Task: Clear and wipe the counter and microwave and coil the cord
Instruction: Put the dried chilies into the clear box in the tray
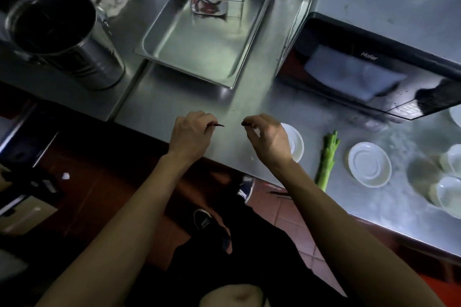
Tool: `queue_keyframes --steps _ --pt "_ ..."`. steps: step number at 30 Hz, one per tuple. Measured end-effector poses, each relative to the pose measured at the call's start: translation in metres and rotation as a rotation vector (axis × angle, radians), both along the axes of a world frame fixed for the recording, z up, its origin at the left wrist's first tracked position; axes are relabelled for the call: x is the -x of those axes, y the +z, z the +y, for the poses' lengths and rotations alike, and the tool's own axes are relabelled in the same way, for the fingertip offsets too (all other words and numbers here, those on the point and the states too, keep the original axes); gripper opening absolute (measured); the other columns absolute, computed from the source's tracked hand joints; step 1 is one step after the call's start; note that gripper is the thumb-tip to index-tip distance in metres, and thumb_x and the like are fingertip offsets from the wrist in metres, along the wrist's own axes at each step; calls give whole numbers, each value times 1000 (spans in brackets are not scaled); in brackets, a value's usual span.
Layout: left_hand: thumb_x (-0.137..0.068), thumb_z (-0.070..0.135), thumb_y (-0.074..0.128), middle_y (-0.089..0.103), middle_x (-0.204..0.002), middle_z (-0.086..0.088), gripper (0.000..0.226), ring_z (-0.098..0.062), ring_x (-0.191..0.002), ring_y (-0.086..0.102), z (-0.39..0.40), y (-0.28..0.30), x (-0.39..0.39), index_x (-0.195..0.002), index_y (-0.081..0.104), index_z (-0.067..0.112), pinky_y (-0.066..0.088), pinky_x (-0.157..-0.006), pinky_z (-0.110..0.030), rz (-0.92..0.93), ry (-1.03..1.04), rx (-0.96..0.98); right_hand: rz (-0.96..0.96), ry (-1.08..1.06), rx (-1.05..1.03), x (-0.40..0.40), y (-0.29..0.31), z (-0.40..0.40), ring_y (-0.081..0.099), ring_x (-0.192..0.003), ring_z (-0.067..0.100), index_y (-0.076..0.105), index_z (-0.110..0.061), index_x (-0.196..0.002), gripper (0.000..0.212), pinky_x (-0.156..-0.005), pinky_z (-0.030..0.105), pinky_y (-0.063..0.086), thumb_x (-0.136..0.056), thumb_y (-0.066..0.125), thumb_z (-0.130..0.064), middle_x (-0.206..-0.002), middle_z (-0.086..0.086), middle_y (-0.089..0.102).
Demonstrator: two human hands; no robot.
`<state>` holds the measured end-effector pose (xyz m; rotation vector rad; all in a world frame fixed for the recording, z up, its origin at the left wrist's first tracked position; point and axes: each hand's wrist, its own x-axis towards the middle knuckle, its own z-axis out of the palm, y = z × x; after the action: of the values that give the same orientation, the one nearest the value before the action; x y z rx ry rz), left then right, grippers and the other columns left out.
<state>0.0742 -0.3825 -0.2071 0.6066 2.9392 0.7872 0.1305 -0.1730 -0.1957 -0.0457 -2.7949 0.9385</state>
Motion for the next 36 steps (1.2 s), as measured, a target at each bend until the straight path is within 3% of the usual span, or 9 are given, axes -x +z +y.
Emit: queue_keyframes --steps 9,14,22,36 --pt "-85 22 61 67 -86 3 12 -22 -80 62 11 11 77 -92 70 25 52 -71 -43 32 11 27 -57 68 41 84 0 17 65 -86 25 73 -22 -102 15 -73 43 54 -92 62 -23 -94 0 68" --pt "-82 21 59 69 -92 4 15 -25 -87 65 22 19 109 -93 69 26 52 -75 -45 31 7 35 -17 73 80 125 -1 24 65 -86 26 74 -18 -100 14 -75 43 54 -89 64 -18 -94 2 70" --pt "-85 20 63 68 -87 2 8 -25 -80 63 28 20 153 -90 69 23 51 -72 -44 29 -12 62 -3 40 138 168 -6 24 67 -85 27 74 -17 -100 15 -76 43 55 -88 65 -14 -95 5 71" --pt "-90 22 60 63 -85 0 6 -26 -76 57 30 12 302 -92 66 20 50 -72 -47 4 -154 -19 8 -94 22 268 -1 12 65 -82 26 75 -12 -99 14 -71 43 54 -89 66 -12 -91 6 71"
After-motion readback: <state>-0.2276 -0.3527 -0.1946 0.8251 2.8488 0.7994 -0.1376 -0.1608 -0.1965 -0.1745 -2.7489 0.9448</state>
